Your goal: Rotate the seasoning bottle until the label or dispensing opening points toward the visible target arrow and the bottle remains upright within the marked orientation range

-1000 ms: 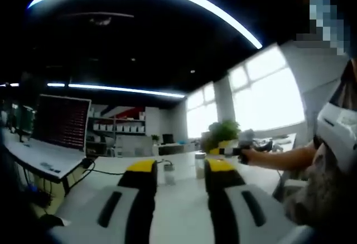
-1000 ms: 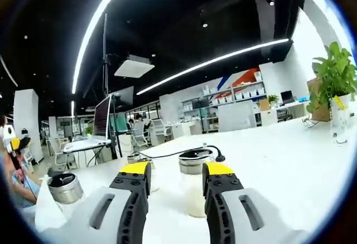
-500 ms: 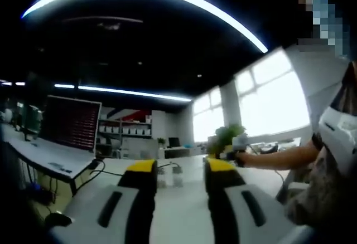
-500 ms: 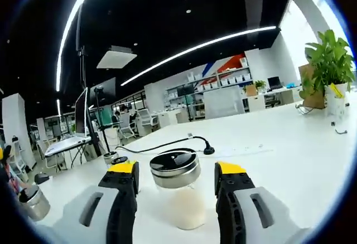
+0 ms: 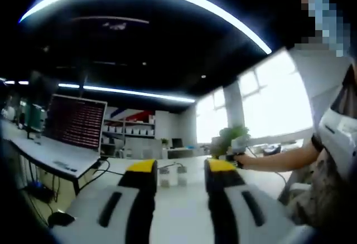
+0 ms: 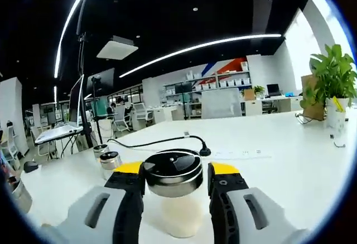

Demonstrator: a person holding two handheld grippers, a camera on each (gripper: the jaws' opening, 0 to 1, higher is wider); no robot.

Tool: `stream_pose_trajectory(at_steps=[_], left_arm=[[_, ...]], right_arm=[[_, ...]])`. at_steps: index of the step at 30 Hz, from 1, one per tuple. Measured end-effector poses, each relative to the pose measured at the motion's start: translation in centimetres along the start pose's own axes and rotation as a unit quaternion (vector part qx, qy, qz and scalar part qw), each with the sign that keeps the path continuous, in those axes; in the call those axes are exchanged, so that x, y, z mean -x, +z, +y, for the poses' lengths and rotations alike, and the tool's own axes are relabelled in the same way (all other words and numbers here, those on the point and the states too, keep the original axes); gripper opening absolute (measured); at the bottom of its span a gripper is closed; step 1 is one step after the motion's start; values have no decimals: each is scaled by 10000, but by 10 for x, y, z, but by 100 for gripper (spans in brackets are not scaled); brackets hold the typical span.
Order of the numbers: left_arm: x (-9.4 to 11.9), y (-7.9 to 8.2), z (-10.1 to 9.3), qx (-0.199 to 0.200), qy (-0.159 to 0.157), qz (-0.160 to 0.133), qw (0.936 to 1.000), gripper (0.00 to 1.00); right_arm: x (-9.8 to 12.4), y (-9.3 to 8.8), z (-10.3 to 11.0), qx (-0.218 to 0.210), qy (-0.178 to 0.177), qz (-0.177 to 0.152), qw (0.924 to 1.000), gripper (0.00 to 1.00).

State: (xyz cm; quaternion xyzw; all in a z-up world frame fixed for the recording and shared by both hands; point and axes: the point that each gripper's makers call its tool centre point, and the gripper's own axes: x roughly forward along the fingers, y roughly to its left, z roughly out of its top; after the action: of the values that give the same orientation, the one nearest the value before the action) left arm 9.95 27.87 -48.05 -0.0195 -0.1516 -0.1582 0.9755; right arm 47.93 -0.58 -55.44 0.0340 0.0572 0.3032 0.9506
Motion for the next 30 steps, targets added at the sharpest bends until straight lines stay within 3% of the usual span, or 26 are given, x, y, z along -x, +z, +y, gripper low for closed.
stream_pose_trajectory(at_steps=[5, 9, 12, 18, 30], left_arm=[[-2, 0, -4, 30, -53, -5, 10000, 35], [-3, 9, -14, 121, -285, -119, 9995, 35], [-1, 14, -14, 116, -268, -188, 9994, 34], [1, 14, -8, 199, -157, -221, 9994, 34], [-8, 7, -23, 246, -343, -162, 9990, 34]], right_arm=[[0, -1, -2, 147, 16, 30, 9999, 40], [1, 0, -4, 152, -13, 126, 9998, 39], [8, 0, -4, 295, -23, 151, 9994, 39], [30, 4, -2, 201, 105, 69, 9997, 38], [90, 23, 20, 219, 563, -183, 9980, 39]])
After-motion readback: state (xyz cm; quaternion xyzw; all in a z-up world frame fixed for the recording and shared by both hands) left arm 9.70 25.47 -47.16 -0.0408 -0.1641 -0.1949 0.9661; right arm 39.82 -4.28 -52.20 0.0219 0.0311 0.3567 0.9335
